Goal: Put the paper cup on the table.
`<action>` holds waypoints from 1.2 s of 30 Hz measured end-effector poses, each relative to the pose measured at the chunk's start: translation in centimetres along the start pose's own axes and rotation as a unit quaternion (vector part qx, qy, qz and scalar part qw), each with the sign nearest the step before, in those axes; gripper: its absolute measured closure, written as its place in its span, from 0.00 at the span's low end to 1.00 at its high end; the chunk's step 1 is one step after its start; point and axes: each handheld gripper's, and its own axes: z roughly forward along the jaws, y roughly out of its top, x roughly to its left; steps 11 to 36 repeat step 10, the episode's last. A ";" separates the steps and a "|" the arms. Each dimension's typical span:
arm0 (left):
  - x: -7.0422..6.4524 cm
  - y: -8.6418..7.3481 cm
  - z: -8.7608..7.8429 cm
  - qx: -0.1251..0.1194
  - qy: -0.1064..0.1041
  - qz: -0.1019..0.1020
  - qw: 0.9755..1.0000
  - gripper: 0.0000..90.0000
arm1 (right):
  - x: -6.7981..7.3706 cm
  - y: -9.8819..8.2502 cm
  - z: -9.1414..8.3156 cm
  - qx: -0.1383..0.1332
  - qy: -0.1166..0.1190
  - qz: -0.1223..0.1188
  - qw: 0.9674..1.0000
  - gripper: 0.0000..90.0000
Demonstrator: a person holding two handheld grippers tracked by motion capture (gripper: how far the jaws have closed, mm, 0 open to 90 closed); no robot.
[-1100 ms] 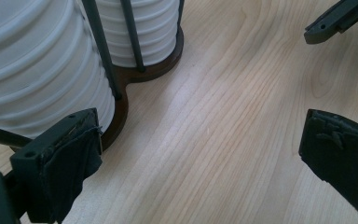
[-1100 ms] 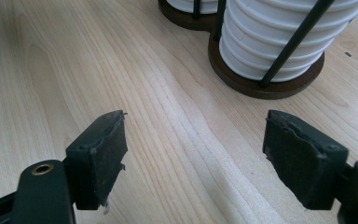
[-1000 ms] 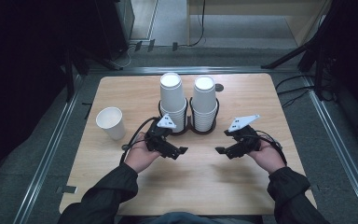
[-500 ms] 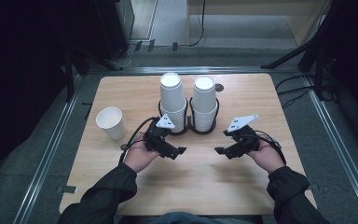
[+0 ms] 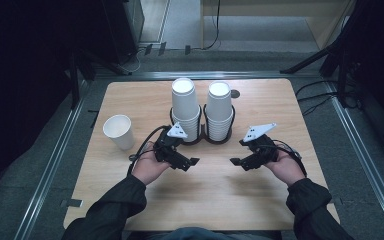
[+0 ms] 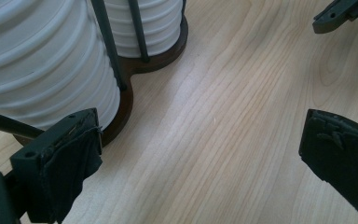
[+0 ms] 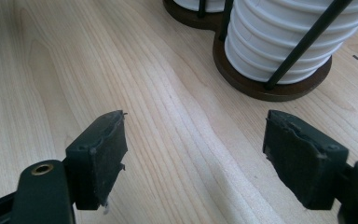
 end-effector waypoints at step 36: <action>0.5 -0.4 0.6 0.020 0.004 0.008 1.000 0.00 | -0.1 -0.1 0.0 0.002 -0.001 0.001 1.000 0.24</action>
